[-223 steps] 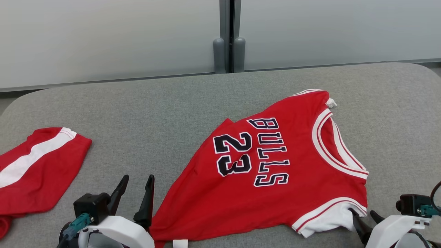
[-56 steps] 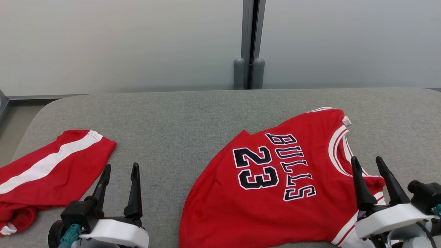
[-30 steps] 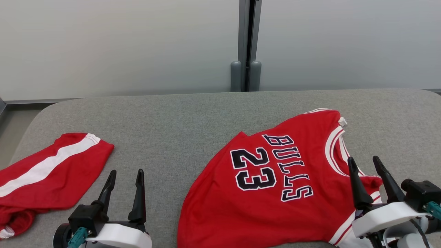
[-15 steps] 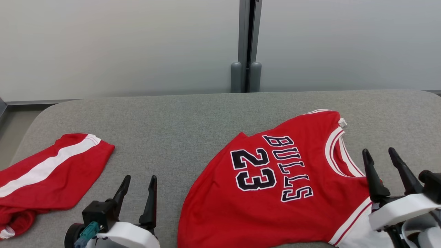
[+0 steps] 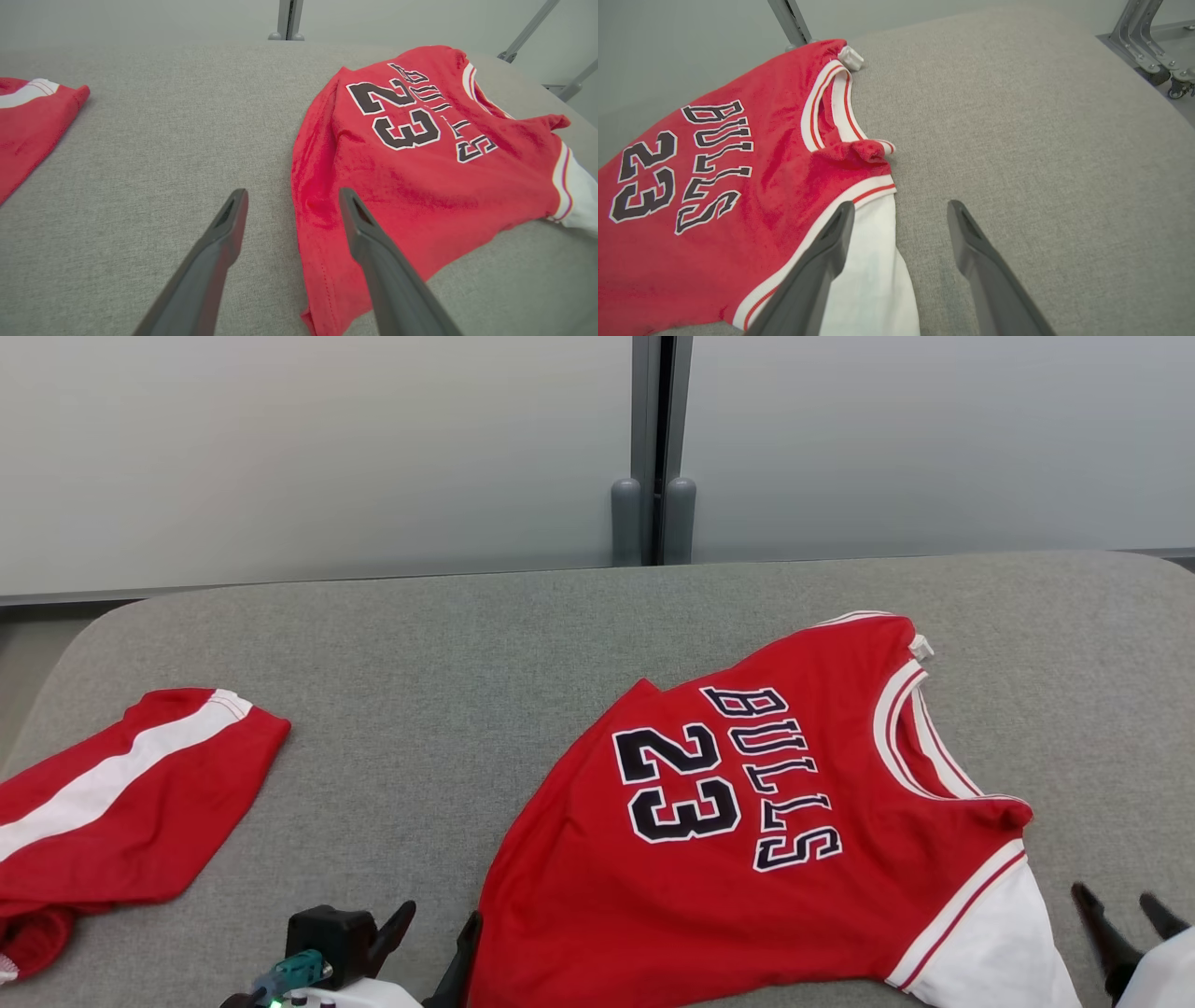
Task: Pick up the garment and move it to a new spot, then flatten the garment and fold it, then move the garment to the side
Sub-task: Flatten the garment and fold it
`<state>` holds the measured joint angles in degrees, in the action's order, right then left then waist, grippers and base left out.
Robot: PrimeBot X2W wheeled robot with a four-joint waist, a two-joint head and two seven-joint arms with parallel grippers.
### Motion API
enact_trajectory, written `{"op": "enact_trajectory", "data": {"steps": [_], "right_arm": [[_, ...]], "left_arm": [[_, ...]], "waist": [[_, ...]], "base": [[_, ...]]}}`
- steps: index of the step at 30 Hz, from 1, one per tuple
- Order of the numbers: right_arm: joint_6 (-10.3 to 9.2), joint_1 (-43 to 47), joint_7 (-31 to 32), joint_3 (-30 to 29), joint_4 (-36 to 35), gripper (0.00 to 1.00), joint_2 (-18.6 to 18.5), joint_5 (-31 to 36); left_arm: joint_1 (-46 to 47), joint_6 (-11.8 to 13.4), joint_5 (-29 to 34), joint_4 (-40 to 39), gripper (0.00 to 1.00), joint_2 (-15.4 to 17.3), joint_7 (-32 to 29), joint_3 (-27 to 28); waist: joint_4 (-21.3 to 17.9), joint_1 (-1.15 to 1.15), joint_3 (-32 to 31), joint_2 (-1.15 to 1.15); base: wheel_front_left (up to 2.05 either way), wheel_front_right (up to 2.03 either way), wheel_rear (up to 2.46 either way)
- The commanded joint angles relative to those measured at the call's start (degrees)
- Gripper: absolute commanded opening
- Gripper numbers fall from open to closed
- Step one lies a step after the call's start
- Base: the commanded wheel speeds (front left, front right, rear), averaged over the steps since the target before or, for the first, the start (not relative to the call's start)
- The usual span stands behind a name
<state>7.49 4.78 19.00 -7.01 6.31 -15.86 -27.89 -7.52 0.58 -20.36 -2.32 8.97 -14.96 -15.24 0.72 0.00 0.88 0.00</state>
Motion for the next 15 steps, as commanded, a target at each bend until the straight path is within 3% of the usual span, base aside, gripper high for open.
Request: {"op": "enact_trajectory", "data": {"steps": [1, 7, 15], "right_arm": [[0.01, 0.9, 1.6, -0.6, 0.1, 1.00, 0.4, -0.2], [0.01, 3.2, 10.1, -3.5, 0.6, 1.00, 4.0, -0.1], [0.01, 2.0, 14.9, -6.6, 2.7, 1.00, 7.3, 1.7]], "left_arm": [[-0.6, 0.4, -0.3, -0.6, 1.00, 0.6, -0.7, 0.1], [-2.5, 0.0, -1.9, -2.3, 1.00, 1.7, -7.2, -1.3], [-1.6, -0.7, -3.6, 0.5, 1.00, 2.2, -9.8, -1.6]], "waist": [[0.0, 0.00, 0.4, 0.00], [0.0, 0.00, 1.5, 0.00], [-0.1, 0.00, 3.2, 0.00]], "base": [[0.00, 0.00, 0.00], [0.00, 0.00, 0.00], [0.00, 0.00, 0.00]]}}
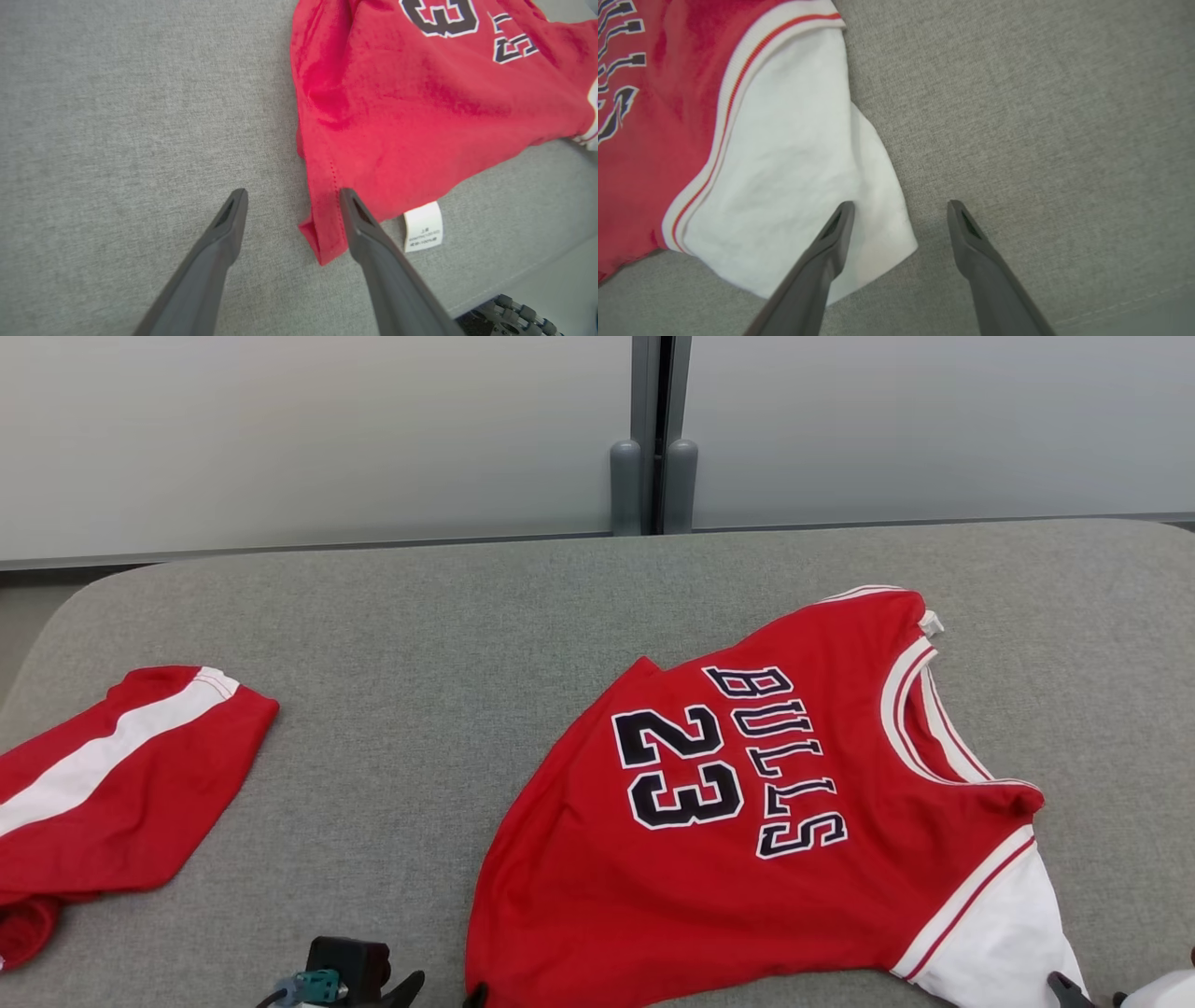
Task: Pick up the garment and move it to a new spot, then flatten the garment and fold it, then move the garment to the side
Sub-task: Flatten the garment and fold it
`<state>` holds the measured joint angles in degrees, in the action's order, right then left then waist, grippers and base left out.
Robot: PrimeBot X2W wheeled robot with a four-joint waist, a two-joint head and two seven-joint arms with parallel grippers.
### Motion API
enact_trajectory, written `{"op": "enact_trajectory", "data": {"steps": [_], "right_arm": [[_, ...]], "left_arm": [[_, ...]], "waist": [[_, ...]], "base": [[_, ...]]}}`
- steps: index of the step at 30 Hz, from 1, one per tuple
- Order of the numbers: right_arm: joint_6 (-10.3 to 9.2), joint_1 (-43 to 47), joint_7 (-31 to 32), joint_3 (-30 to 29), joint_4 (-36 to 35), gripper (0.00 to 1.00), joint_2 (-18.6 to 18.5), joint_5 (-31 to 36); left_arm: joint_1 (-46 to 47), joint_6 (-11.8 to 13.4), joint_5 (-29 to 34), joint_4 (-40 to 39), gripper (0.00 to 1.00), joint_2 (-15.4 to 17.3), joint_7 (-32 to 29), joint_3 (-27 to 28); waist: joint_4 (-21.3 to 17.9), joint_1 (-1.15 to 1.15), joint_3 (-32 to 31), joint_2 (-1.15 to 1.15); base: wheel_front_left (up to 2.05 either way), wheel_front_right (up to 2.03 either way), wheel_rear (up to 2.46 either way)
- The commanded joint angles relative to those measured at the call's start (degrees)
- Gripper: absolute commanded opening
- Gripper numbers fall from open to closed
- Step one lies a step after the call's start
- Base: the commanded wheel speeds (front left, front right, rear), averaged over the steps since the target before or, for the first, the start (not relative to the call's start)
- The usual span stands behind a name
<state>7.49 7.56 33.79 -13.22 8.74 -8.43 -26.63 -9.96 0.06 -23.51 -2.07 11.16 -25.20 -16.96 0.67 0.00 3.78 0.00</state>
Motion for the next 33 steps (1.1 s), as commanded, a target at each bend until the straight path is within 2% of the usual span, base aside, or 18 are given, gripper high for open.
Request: {"op": "enact_trajectory", "data": {"steps": [1, 10, 18, 19, 20, 21, 22, 23, 24, 33], "right_arm": [[0.01, -1.1, 0.1, -0.4, 0.5, 1.00, 0.1, 0.4], [0.01, -3.3, -1.5, 2.6, 3.3, 1.00, 0.5, -1.1], [0.02, -4.1, -3.0, 4.6, 5.4, 1.00, 0.2, -2.4], [0.02, -4.2, -3.0, 4.9, 5.8, 0.85, 0.1, -2.6], [0.02, -4.3, -3.0, 5.2, 6.0, 0.63, 0.0, -2.9], [0.02, -4.5, -3.1, 5.5, 6.3, 0.44, 0.0, -3.1], [0.02, -4.6, -3.2, 5.8, 6.5, 0.36, 0.0, -3.3], [0.02, -4.7, -3.3, 6.1, 6.5, 0.10, -0.2, -3.5], [0.02, -4.8, -3.5, 6.3, 6.4, 0.00, -0.3, -3.8], [0.02, -5.1, -7.6, 9.1, 3.1, 0.00, -2.4, -9.7]], "left_arm": [[1.1, -0.4, -0.7, 0.6, 1.00, -0.1, 0.5, 0.2], [2.1, -3.0, -3.2, 5.2, 1.00, -0.7, -1.5, -1.9], [3.4, -4.1, -4.5, 8.7, 1.00, -1.4, -2.5, -3.2], [3.7, -4.3, -5.0, 9.3, 1.00, -1.7, -2.3, -3.4], [3.9, -4.5, -5.4, 9.9, 1.00, -1.9, -2.4, -3.5], [4.1, -4.8, -5.9, 10.4, 1.00, -2.1, -2.6, -3.7], [4.1, -5.0, -6.1, 10.8, 0.78, -2.1, -2.7, -3.9], [4.1, -5.1, -6.3, 11.0, 0.41, -2.1, -2.8, -4.0], [4.1, -5.2, -6.5, 11.2, 0.00, -2.0, -2.7, -4.1], [4.9, -5.4, -6.3, 7.4, 0.00, -0.5, 1.7, -2.6]], "waist": [[-0.1, 0.00, 0.4, 0.00], [-0.7, 0.00, 1.1, 0.00], [-0.5, 0.00, 1.5, 0.00], [-0.5, 0.00, 1.5, 0.00], [-0.5, 0.00, 1.5, 0.00], [-0.5, 0.00, 1.5, 0.00], [-0.6, 0.00, 1.5, 0.00], [-0.6, 0.00, 1.5, 0.00], [-0.6, 0.00, 1.5, 0.00], [-0.2, 0.00, 0.4, 0.00]], "base": [[0.00, 0.00, 0.00], [0.00, 0.00, 0.00], [0.00, 0.00, 0.00], [0.00, 0.00, 0.00], [0.00, 0.00, 0.00], [0.00, 0.00, 0.00], [0.00, 0.00, 0.00], [0.00, 0.00, 0.00], [0.00, 0.00, 0.00], [0.00, 0.00, 0.00]]}}
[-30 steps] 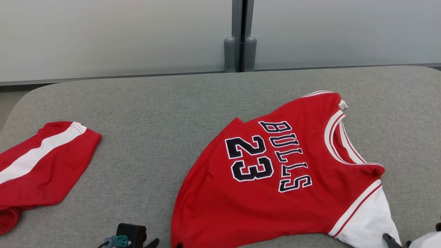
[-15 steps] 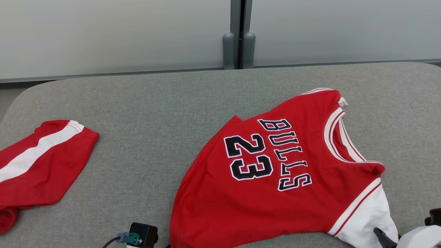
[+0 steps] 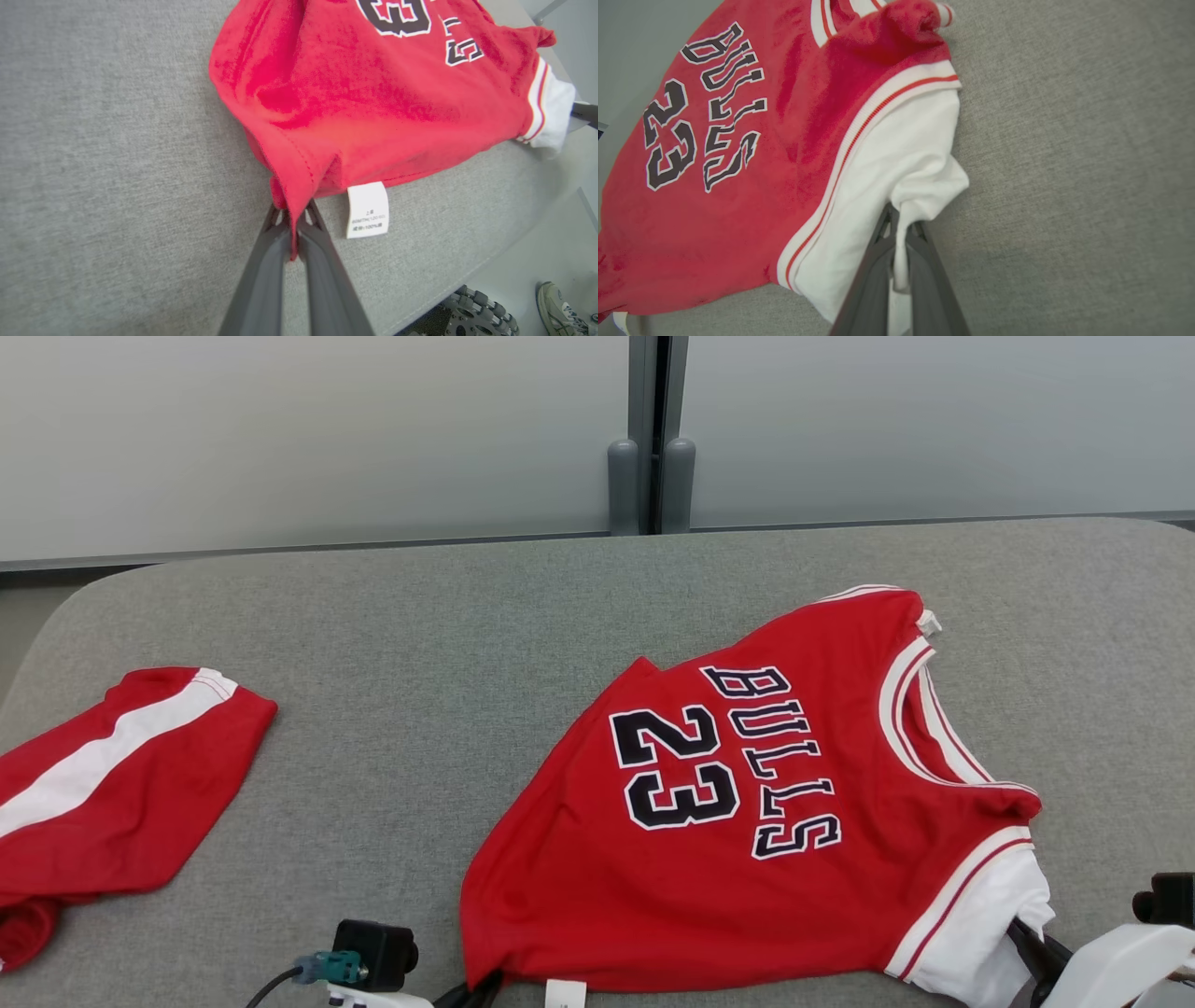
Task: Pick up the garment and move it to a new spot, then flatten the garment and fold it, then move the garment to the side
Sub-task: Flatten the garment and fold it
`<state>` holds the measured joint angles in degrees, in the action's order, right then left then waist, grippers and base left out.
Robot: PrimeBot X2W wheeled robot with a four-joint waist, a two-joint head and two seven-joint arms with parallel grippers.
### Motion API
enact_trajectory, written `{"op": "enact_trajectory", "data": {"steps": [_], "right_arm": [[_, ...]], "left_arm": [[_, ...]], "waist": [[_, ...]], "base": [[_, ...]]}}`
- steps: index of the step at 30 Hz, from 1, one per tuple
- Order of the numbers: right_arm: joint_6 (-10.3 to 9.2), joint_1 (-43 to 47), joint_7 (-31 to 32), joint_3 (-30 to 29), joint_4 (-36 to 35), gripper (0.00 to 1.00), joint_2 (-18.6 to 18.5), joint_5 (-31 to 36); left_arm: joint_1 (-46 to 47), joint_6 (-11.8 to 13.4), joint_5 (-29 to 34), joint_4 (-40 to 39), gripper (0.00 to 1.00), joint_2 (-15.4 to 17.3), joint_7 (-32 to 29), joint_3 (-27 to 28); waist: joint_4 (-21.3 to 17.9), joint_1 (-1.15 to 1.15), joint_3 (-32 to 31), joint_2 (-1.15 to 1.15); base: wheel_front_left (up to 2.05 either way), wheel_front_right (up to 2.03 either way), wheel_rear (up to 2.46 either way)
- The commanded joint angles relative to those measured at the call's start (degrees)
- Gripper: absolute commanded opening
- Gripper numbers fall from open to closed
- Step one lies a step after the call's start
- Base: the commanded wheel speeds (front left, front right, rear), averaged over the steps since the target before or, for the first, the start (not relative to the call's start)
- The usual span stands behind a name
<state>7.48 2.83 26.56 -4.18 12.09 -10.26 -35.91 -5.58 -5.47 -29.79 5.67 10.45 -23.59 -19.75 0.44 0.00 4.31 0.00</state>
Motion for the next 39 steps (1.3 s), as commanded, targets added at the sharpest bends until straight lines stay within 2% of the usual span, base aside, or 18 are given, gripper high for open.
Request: {"op": "enact_trajectory", "data": {"steps": [1, 7, 12, 17, 24, 25, 30, 37, 39], "right_arm": [[0.03, -0.3, -1.0, 0.5, -1.0, 0.00, -0.8, -1.5], [0.02, -0.1, -6.2, 2.8, -6.5, 0.00, -3.4, -10.3], [0.03, -2.9, -11.5, 4.7, -8.1, 0.00, -6.5, -11.5], [0.03, -9.8, -15.3, 8.3, -6.4, 0.00, -8.0, -11.5], [0.03, -27.5, -20.0, 14.2, -0.7, 0.00, -9.9, -15.3], [0.03, -27.5, -20.0, 14.2, -0.7, 0.00, -9.9, -15.3], [0.03, -43.2, -22.2, 18.3, 5.0, 0.00, -11.5, -19.6], [0.03, -65.0, -25.7, 21.7, 13.6, 0.00, -14.0, -24.3], [0.03, -70.1, -26.3, 22.5, 15.5, 0.00, -13.4, -26.8]], "left_arm": [[0.4, -0.1, -0.8, -1.1, 0.00, 0.1, 0.4, 0.4], [1.9, -0.9, -3.4, -6.8, 0.00, 2.5, 1.2, 2.6], [5.1, -0.9, -3.1, -8.6, 0.00, 3.9, 3.8, 5.1], [12.4, -1.5, -4.0, -5.2, 0.00, 4.9, 4.5, 5.6], [30.5, -2.0, -4.9, 4.2, 0.00, 7.4, 3.1, 2.2], [30.5, -2.0, -4.9, 4.2, 0.00, 7.4, 3.1, 2.2], [46.0, -2.0, -6.4, 12.7, 0.00, 9.0, 1.8, -0.1], [67.6, -2.0, -9.2, 22.6, 0.00, 9.1, 2.0, -2.6], [73.2, -2.0, -9.7, 25.3, 0.00, 9.3, 2.1, -3.2]], "waist": [[0.1, 0.00, -0.3, 0.00], [0.5, 0.00, -0.6, 0.00], [0.1, 0.00, 0.2, 0.00], [-0.5, 0.00, 2.9, 0.00], [-0.6, 0.00, 9.4, 0.00], [-0.6, 0.00, 9.4, 0.00], [-0.9, 0.00, 13.8, 0.00], [-0.7, 0.00, 20.0, 0.00], [-0.9, 0.00, 21.2, 0.00]], "base": [[0.00, 0.00, 0.00], [0.00, 0.00, 0.00], [0.00, 0.00, 0.00], [0.00, 0.00, 0.00], [0.00, 0.00, 0.00], [0.00, 0.00, 0.00], [0.00, 0.00, 0.00], [0.00, 0.00, 0.00], [0.00, 0.00, 0.00]]}}
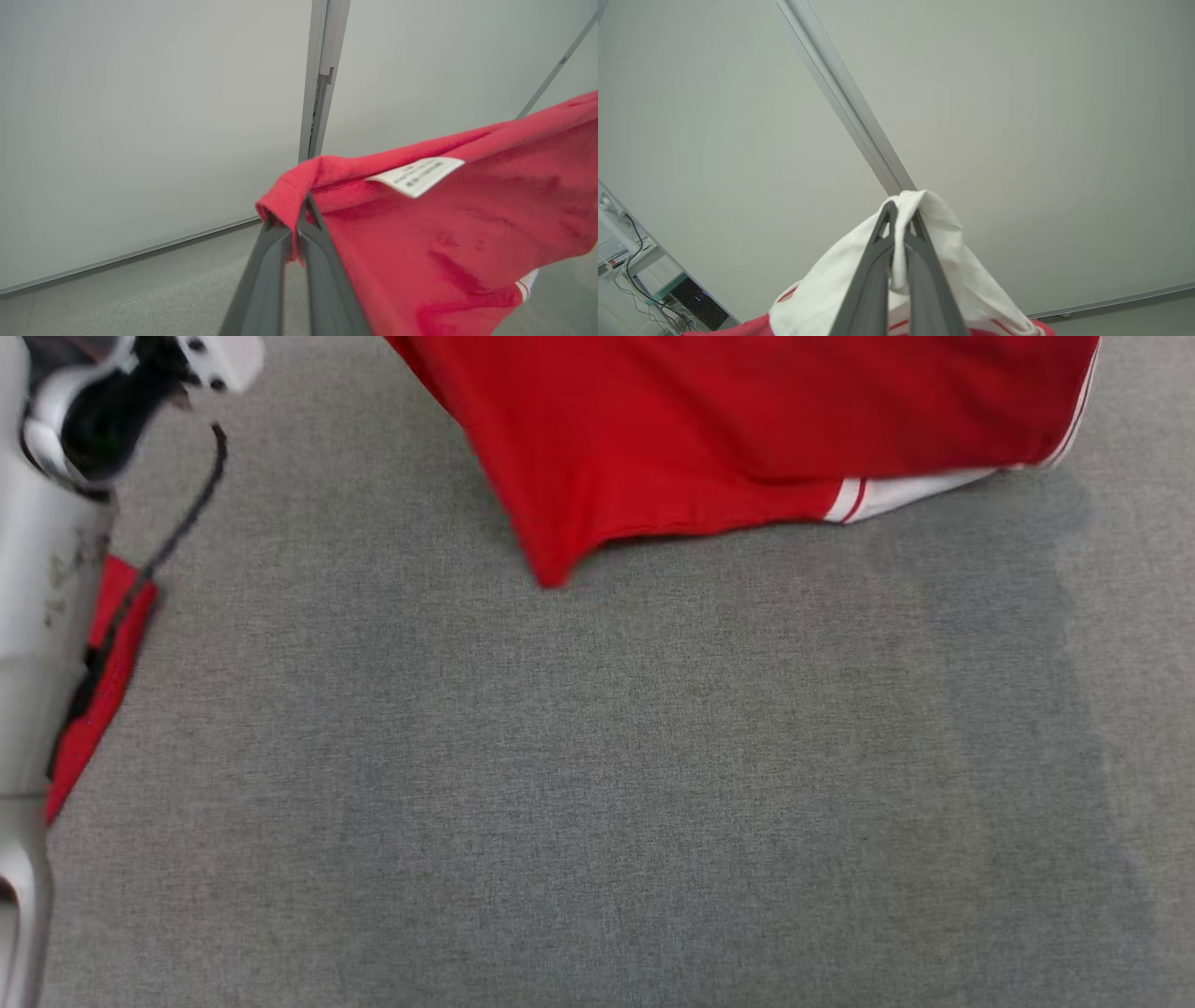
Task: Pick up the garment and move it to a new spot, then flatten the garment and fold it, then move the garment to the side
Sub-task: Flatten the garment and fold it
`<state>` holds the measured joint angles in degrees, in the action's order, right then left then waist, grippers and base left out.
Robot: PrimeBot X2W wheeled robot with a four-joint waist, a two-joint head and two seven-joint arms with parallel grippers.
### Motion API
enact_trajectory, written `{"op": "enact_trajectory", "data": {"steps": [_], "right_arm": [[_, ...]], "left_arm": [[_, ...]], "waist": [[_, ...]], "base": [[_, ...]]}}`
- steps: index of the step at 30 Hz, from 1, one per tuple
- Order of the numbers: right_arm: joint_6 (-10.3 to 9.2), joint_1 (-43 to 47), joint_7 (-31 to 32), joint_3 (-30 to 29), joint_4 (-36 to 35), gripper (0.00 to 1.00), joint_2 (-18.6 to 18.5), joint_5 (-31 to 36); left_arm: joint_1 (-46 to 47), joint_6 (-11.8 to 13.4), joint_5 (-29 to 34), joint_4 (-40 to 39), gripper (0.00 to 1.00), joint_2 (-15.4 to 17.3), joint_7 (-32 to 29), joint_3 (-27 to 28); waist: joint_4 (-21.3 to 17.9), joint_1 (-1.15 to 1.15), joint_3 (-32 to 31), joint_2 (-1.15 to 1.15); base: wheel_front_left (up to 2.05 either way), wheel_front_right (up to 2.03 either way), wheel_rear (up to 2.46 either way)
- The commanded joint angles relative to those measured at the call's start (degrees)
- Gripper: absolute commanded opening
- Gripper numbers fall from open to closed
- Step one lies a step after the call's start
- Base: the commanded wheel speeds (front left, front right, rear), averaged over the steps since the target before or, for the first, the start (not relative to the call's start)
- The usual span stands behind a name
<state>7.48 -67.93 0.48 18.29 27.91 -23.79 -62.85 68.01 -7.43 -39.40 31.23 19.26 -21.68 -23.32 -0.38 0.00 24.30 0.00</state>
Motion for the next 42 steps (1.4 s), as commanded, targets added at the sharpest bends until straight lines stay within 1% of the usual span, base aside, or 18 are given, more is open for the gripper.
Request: {"op": "enact_trajectory", "data": {"steps": [1, 2, 6, 9, 15, 17, 19, 25, 29, 30, 32, 35, 38, 42], "right_arm": [[0.03, -2.2, -0.2, 0.5, 0.5, 0.00, -0.1, -0.4], [0.03, -4.8, -1.0, 0.9, 1.3, 0.00, -0.7, -0.5], [0.03, -13.4, -2.7, 3.6, 3.8, 0.00, -0.8, -2.0], [0.03, -18.7, -5.7, 5.4, 5.6, 0.00, -1.2, -2.0], [0.02, -25.9, -12.1, 9.4, 7.3, 0.00, -2.4, -2.3], [0.02, -27.2, -13.3, 10.2, 7.6, 0.00, -2.7, -3.4], [0.02, -27.3, -13.0, 12.2, 7.6, 0.00, -2.9, -4.7], [0.02, -22.8, -10.2, 20.5, 6.1, 0.00, -5.0, -8.4], [0.02, -17.3, -9.4, 26.6, 2.6, 0.00, -8.2, -9.4], [0.02, -17.3, -9.4, 26.6, 2.6, 0.00, -8.2, -9.4], [0.02, -14.1, -9.7, 29.2, 1.4, 0.00, -10.0, -10.4], [0.02, -9.3, -8.4, 32.8, -0.3, 0.00, -12.3, -12.4], [0.02, -4.5, -6.0, 36.4, -1.3, 0.00, -15.0, -14.3], [0.02, 1.9, -1.0, 40.9, -1.9, 0.00, -17.4, -17.3]], "left_arm": [[2.8, 0.0, 0.1, 0.9, 0.00, 0.8, 0.3, 0.1], [5.4, 0.0, 0.5, 2.2, 0.00, 1.0, 0.7, -0.3], [14.7, 0.0, 1.1, 7.9, 0.00, 0.7, 2.8, -1.3], [19.7, 0.0, 1.1, 11.9, 0.00, 0.4, 5.1, -2.1], [25.5, 0.0, 0.2, 16.9, 0.00, -0.2, 11.2, -3.8], [26.1, 0.0, -1.1, 18.2, 0.00, -0.7, 12.3, -4.3], [25.8, 0.0, -2.2, 19.1, 0.00, -0.8, 12.5, -5.6], [20.9, 0.0, -7.0, 19.5, 0.00, 0.0, 11.9, -10.8], [15.5, 0.0, -11.1, 18.1, 0.00, 1.8, 10.3, -14.7], [15.5, 0.0, -11.1, 18.1, 0.00, 1.8, 10.3, -14.7], [12.5, 0.0, -13.7, 17.2, 0.00, 2.7, 9.8, -16.1], [7.3, 0.0, -18.3, 15.1, 0.00, 3.8, 8.3, -17.6], [2.0, 0.0, -21.9, 13.0, 0.00, 5.2, 6.1, -19.9], [-5.4, 0.0, -26.5, 10.1, 0.00, 6.8, 1.2, -23.3]], "waist": [[-0.2, 0.00, 2.0, 0.00], [-0.3, 0.00, 2.5, 0.00], [-0.7, 0.00, 4.1, 0.00], [-0.9, 0.00, 5.0, 0.00], [-0.4, 0.00, 6.5, 0.00], [-0.2, 0.00, 7.1, 0.00], [0.0, 0.00, 7.4, 0.00], [0.2, 0.00, 6.0, 0.00], [0.0, 0.00, 3.7, 0.00], [0.0, 0.00, 3.7, 0.00], [-0.2, 0.00, 2.0, 0.00], [-0.4, 0.00, -1.0, 0.00], [-0.5, 0.00, -4.4, 0.00], [-0.8, 0.00, -9.0, 0.00]], "base": [[0.00, 0.00, 0.00], [0.00, 0.00, 0.00], [0.00, 0.00, 0.00], [0.00, 0.00, 0.00], [0.00, 0.00, 0.00], [0.00, 0.00, 0.00], [0.00, 0.00, 0.00], [0.00, 0.00, 0.00], [0.00, 0.00, 0.00], [0.00, 0.00, 0.00], [0.00, 0.00, 0.00], [0.00, 0.00, 0.00], [0.00, 0.00, 0.00], [0.00, 0.00, 0.00]]}}
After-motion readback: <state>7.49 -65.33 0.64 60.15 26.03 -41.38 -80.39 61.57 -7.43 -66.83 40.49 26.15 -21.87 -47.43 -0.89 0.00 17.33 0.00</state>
